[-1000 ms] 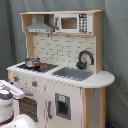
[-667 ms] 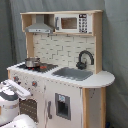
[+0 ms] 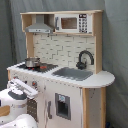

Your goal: Play with the kitchen

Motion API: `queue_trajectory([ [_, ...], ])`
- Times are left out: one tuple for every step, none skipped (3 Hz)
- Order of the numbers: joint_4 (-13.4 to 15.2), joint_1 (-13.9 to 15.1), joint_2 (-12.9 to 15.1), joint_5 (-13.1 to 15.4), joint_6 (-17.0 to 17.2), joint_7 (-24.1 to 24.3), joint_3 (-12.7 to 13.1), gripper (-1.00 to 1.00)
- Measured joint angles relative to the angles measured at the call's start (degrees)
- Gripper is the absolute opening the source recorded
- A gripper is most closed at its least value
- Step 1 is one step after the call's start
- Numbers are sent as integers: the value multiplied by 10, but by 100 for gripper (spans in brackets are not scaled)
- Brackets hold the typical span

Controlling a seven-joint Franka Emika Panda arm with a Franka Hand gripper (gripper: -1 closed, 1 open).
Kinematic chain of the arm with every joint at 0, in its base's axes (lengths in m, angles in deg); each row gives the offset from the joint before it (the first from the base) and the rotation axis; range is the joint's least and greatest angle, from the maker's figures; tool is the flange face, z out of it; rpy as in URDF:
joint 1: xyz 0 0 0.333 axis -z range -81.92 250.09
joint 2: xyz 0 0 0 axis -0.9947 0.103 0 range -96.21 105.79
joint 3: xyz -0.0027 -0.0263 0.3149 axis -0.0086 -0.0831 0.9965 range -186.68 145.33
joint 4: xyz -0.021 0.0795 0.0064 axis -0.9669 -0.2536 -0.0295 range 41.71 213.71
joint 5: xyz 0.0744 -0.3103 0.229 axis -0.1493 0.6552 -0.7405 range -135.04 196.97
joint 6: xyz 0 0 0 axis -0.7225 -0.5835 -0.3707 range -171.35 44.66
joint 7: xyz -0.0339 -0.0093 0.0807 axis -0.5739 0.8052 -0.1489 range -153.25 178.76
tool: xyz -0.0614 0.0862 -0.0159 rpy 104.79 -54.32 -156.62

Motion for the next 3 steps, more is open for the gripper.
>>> queue_trajectory([
  [-14,44,3,0,-34,0,3,100],
  [-60,85,3,0,-33,0,3,100],
  [-47,37,4,-9,-17,27,8,100],
])
